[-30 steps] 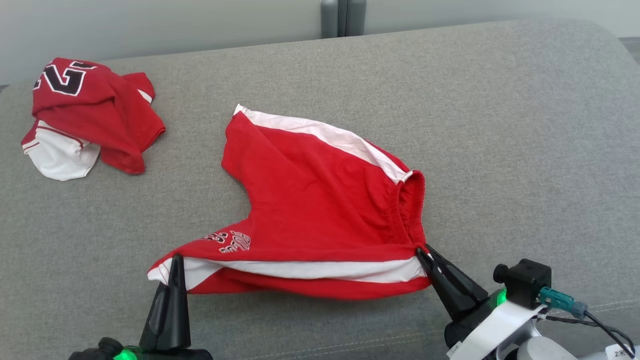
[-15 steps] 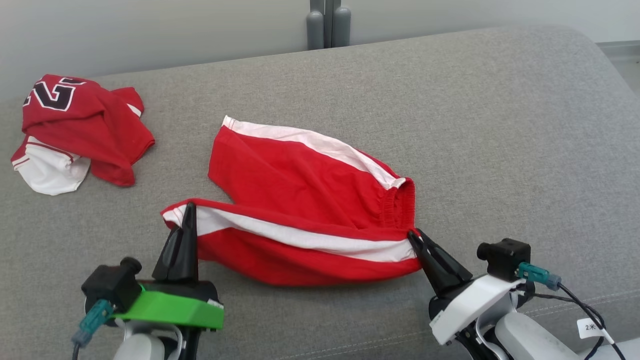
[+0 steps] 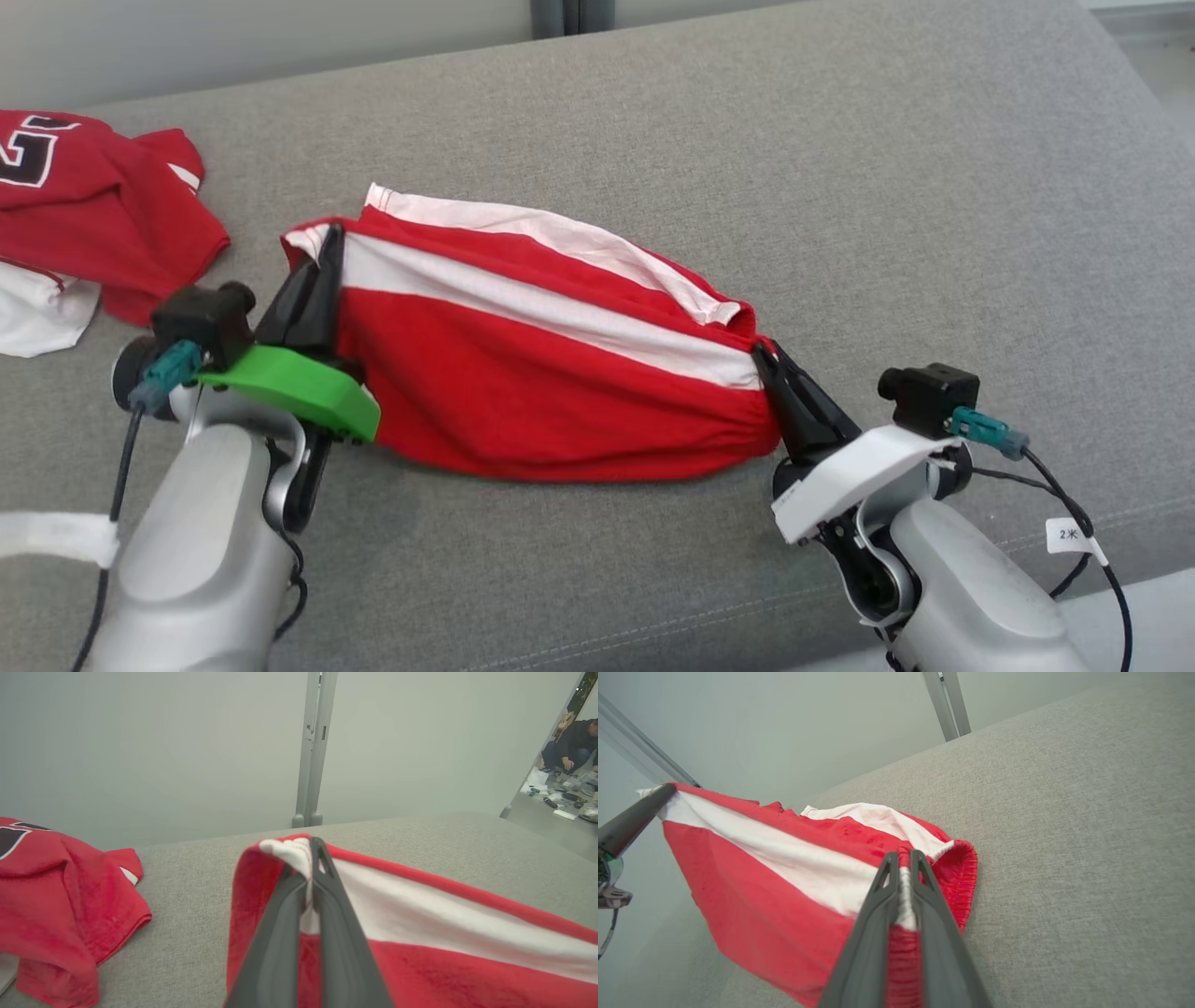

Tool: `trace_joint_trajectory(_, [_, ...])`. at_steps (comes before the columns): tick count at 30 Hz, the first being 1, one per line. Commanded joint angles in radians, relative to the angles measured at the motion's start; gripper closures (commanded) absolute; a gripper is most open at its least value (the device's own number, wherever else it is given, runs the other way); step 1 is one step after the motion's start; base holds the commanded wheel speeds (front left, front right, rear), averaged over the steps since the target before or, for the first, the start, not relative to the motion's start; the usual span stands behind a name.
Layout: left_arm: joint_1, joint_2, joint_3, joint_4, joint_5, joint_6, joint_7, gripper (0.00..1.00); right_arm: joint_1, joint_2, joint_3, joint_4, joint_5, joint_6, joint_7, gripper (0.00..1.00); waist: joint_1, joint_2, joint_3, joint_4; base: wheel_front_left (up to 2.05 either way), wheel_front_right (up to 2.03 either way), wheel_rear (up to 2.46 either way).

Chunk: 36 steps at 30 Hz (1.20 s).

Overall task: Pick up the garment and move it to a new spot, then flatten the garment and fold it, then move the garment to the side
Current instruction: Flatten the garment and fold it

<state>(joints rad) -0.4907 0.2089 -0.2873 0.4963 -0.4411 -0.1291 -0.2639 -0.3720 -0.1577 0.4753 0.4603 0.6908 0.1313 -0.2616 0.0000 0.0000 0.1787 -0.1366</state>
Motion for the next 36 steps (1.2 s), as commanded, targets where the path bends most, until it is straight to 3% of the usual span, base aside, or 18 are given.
trace_joint_trajectory(1, [-0.074,0.018,-0.015,0.049,-0.003,-0.002,0.0,1.0,-0.03,0.015,-0.01,0.012,-0.007,-0.001,-0.004,1.0,0.0,0.0,0.055,-0.036,0.0,0.0,0.0])
trace_joint_trajectory(11, [-0.379,0.075,-0.121,0.354,-0.029,0.0,0.014,1.0,-0.182,0.087,-0.044,0.099,-0.019,-0.001,-0.004,1.0,0.0,0.0,0.184,-0.096,0.0,0.0,0.0])
trace_joint_trajectory(21, [-0.536,0.061,-0.17,0.56,-0.033,0.002,0.045,0.98,-0.291,0.102,-0.029,0.197,-0.004,-0.001,-0.005,1.0,0.0,0.0,0.254,-0.102,0.0,0.0,0.0])
trace_joint_trajectory(23, [-0.559,0.051,-0.169,0.595,-0.033,0.007,0.042,0.61,-0.311,0.103,-0.026,0.215,-0.002,-0.001,-0.005,1.0,0.0,0.0,0.26,-0.099,0.0,0.0,0.0])
trace_joint_trajectory(24, [-0.567,0.046,-0.169,0.609,-0.035,0.009,0.038,0.23,-0.318,0.103,-0.025,0.22,0.001,-0.001,-0.005,0.79,0.0,0.0,0.262,-0.097,0.0,0.0,0.0])
trace_joint_trajectory(25, [-0.574,0.042,-0.168,0.623,-0.037,0.009,0.034,0.03,-0.324,0.104,-0.023,0.224,0.005,-0.001,-0.005,0.58,0.0,0.0,0.263,-0.094,0.0,0.0,0.0])
trace_joint_trajectory(26, [-0.58,0.038,-0.169,0.635,-0.038,0.009,0.032,0.0,-0.328,0.104,-0.023,0.227,0.008,-0.001,-0.005,0.02,0.0,0.0,0.263,-0.091,0.0,0.0,0.0])
trace_joint_trajectory(36, [-0.59,0.005,-0.196,0.71,-0.05,0.0,0.03,0.0,-0.297,0.105,-0.047,0.248,-0.029,-0.001,-0.005,0.0,0.0,0.0,0.206,-0.056,0.0,0.0,0.0])
